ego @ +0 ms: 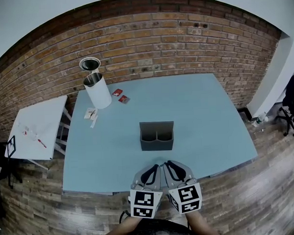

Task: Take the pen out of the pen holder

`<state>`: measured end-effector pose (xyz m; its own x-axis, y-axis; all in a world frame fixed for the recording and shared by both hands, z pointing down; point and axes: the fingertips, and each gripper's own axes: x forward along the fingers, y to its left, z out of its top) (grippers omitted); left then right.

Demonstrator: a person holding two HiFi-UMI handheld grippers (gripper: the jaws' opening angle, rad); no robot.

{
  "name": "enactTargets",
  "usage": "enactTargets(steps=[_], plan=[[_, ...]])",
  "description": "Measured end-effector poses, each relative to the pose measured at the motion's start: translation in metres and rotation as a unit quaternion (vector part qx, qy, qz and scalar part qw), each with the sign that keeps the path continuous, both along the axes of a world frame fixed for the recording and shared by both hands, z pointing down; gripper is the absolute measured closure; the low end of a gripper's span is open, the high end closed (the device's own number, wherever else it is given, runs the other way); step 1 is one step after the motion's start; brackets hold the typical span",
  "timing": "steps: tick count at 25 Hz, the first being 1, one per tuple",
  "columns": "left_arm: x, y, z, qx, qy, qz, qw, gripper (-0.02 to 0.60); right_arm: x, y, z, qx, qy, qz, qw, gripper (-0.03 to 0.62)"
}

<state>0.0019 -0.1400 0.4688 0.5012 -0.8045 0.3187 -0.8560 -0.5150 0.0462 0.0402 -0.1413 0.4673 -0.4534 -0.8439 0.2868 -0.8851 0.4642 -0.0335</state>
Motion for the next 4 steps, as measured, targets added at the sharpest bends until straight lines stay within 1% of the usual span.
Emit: enactTargets(steps=[4], plan=[[0.0009,0.0005,0.0008,-0.001,0.001,0.001,1.0,0.577,-0.0029,0.0023,0.0008,-0.001,0.001,-0.003,1.0,0.545]])
